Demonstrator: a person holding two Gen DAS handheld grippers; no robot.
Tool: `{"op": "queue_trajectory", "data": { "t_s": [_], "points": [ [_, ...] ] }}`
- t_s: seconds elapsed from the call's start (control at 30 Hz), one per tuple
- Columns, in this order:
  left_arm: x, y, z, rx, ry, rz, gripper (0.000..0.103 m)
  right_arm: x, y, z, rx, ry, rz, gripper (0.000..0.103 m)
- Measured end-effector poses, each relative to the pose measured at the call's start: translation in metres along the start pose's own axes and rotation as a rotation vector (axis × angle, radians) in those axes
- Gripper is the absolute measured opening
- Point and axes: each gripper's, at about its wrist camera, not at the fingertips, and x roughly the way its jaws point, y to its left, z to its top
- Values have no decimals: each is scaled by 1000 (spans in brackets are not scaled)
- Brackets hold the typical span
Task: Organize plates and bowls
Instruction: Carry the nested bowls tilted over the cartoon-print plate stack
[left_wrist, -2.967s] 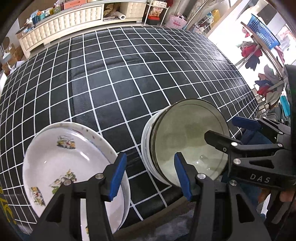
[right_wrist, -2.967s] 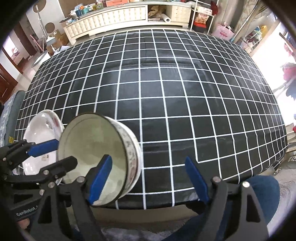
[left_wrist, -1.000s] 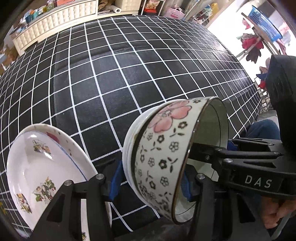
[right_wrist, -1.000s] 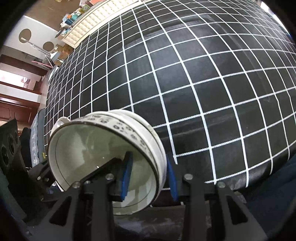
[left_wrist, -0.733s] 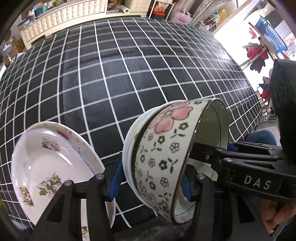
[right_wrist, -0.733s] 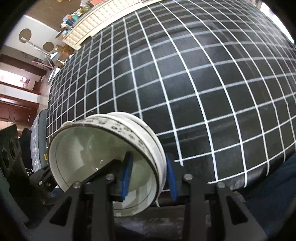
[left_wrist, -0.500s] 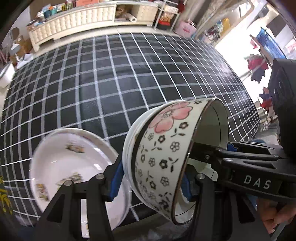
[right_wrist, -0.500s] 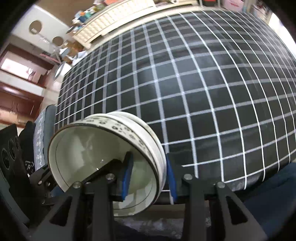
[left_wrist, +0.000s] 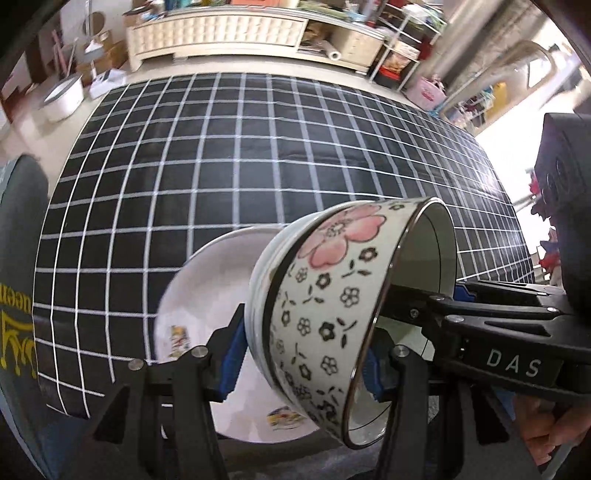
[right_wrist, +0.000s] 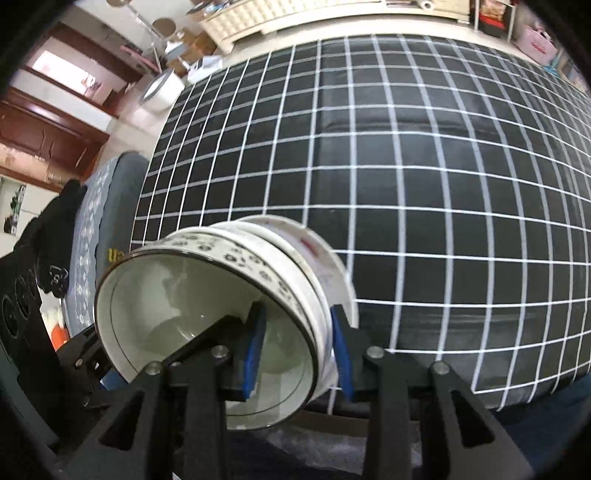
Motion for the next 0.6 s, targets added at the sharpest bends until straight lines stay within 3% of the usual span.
{"op": "queue_trajectory", "data": {
  "t_s": [0.27,0.6],
  "points": [
    [18,26,-9,-59,29,-20,51,32,19,12,-25,70,-44,39],
    [28,38,-12,-74,27,-50,51,40,19,13,-21,98,-78,39]
  ]
}}
